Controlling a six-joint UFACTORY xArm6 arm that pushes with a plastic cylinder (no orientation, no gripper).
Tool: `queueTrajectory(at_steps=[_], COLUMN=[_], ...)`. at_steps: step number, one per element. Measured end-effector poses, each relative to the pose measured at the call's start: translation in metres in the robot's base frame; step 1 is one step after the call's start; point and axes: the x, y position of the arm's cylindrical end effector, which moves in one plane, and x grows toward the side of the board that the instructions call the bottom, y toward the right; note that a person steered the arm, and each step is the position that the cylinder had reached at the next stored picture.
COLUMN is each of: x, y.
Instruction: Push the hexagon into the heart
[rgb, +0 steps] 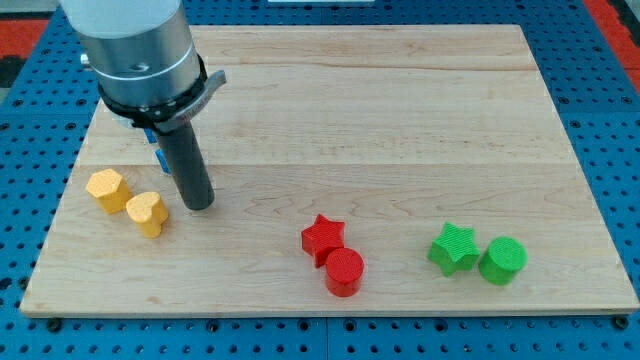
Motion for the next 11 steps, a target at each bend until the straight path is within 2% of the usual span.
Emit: queueTrajectory(at_steps=[1,2,3,4,5,7,9,10,11], x=[0.013,0.052,0.035,-0.015,-0.042,-0.046,0.021,0.012,-0.007], y=[-0.049,-0.061,-0.032,0.011,-0.023,-0.088,-0.069,-0.046,0.023])
